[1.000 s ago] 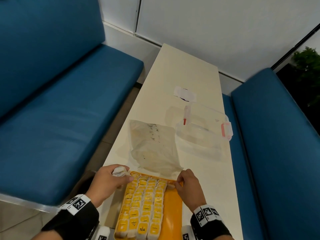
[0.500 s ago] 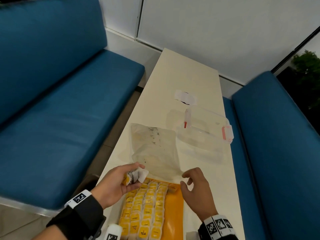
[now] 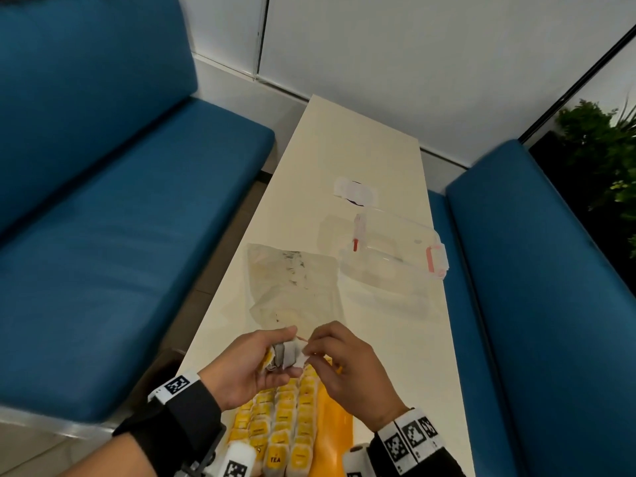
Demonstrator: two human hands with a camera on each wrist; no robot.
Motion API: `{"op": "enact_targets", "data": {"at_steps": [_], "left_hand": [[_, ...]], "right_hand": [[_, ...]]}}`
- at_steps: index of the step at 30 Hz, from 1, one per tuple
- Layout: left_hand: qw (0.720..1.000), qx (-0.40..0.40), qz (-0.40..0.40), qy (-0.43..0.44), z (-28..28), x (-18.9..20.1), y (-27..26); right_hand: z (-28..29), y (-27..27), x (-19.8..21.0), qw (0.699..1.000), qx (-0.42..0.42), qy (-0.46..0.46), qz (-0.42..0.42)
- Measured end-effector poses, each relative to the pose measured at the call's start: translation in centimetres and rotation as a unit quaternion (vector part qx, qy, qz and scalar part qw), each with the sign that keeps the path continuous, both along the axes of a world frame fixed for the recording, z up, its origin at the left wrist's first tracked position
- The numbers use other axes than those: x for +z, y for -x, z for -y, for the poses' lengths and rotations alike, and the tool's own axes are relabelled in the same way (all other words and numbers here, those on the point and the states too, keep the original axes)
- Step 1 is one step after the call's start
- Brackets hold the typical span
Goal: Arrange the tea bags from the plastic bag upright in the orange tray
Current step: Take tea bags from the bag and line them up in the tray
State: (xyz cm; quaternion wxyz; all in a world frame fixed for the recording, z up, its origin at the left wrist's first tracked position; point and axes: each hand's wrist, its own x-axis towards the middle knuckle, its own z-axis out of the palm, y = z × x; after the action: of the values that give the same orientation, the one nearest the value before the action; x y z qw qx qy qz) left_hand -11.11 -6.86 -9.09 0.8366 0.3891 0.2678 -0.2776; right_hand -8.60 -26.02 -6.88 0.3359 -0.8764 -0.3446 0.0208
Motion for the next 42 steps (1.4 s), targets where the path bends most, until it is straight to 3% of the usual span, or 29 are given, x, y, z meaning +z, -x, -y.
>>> {"op": "enact_targets", "data": {"at_steps": [8, 14, 20, 29, 35, 42], "left_hand": [[0.998, -0.012, 0.032, -0.056, -0.5, -0.6, 0.2], [0.987, -0.034, 0.102, -0.117, -0.4, -0.5, 0.5], [0.989, -0.043, 0.109, -0.092, -0.4, 0.1, 0.3], [0.987, -0.089, 0.121, -0.048, -0.6, -0.9, 0.5], [0.993, -0.049, 0.107, -0.023, -0.1, -0.6, 0.4], [0.993, -0.005, 0.107, -0.045, 0.2, -0.6, -0.2]], "right_hand": [[0.6, -1.2, 3.2, 0.999, -0.043, -0.011, -0.018], [1.4, -1.5, 3.5, 0.983, -0.136, 0.012, -0.126], [1.3, -2.0, 4.1, 0.976, -0.159, 0.027, -0.145], [1.2, -2.6, 5.9, 0.961, -0.200, -0.048, -0.183], [0.8, -1.8, 3.9, 0.955, -0.225, -0.028, -0.192], [-0.1, -1.2, 3.0, 0.934, -0.236, -0.079, -0.258]]}}
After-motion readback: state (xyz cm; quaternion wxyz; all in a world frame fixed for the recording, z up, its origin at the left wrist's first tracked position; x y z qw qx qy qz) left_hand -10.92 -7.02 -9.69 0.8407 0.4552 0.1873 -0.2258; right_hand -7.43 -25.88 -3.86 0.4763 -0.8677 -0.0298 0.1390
